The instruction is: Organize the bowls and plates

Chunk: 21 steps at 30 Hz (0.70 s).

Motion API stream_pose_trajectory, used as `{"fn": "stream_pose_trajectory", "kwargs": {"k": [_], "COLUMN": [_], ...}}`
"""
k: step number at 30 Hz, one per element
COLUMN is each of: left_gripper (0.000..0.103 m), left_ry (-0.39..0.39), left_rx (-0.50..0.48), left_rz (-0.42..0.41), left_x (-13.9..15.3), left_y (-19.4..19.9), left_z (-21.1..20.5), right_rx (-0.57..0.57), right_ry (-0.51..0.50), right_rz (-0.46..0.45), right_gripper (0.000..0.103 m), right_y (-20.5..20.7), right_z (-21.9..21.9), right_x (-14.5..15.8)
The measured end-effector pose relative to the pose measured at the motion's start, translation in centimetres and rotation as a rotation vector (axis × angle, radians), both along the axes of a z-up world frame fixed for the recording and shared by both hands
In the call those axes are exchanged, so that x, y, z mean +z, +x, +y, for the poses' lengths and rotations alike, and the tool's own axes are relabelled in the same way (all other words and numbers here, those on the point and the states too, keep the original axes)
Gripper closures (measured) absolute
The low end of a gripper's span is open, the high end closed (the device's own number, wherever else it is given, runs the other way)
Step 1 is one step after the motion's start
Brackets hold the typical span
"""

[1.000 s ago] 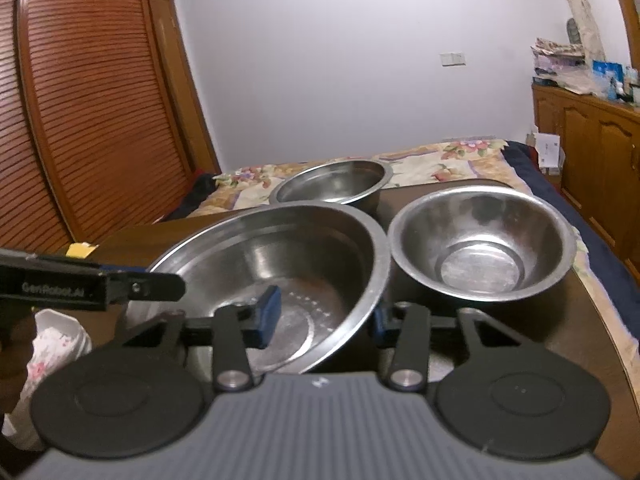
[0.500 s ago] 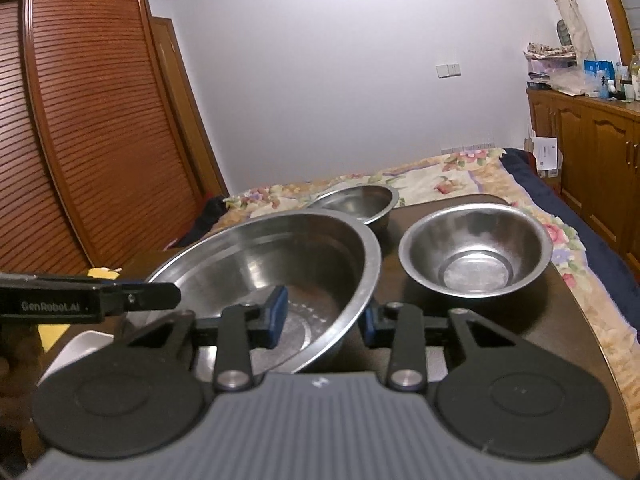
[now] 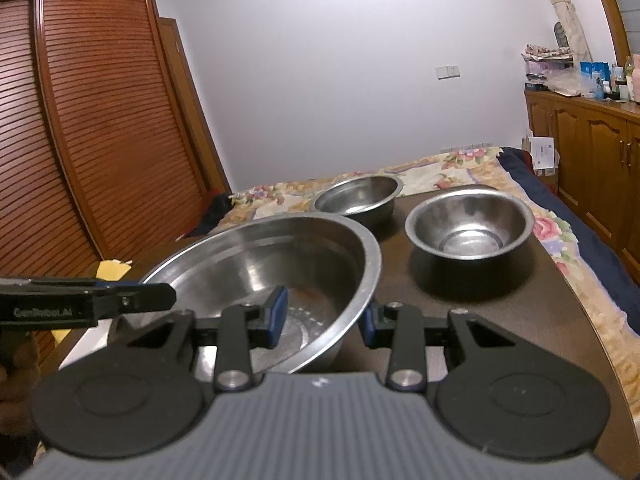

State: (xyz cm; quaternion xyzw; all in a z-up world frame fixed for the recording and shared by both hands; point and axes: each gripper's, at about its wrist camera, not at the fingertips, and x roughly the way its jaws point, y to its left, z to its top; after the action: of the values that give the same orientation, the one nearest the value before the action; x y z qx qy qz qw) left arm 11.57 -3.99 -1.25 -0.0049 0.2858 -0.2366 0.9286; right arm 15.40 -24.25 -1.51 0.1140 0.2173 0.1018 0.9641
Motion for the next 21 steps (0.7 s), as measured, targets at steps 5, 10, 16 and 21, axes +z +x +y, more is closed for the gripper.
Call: {"fn": "stream_pose_trajectory", "kwargs": {"k": [5,10,16,21], "left_gripper": [0.07,0.07,0.07,0.07], "left_ry": [0.009,0.012,0.026,0.027], "left_rx": [-0.003,-0.005,-0.011,-0.016], "left_rz": [0.015,0.029,0.039,0.049], "left_x": [-0.9,-1.4,-2.1,-2.4], "left_y": [-0.3,-0.4,-0.7,-0.8], "left_z": [-0.2,-0.2,-0.4,-0.5], "right_rx": [0.006,0.006,0.005,-0.002], "right_ry": [-0.002,-0.003,0.008,0.022], "right_rz": [0.015,0.031,0.053,0.065], "right_gripper": [0.064,0.064,0.064,0.064], "right_y": [-0.7,-1.1,-1.3,-1.6], "right_z": [0.0,-0.1,-0.2,-0.2], "right_x": [-0.4,-1.0,-1.7,-2.1]}}
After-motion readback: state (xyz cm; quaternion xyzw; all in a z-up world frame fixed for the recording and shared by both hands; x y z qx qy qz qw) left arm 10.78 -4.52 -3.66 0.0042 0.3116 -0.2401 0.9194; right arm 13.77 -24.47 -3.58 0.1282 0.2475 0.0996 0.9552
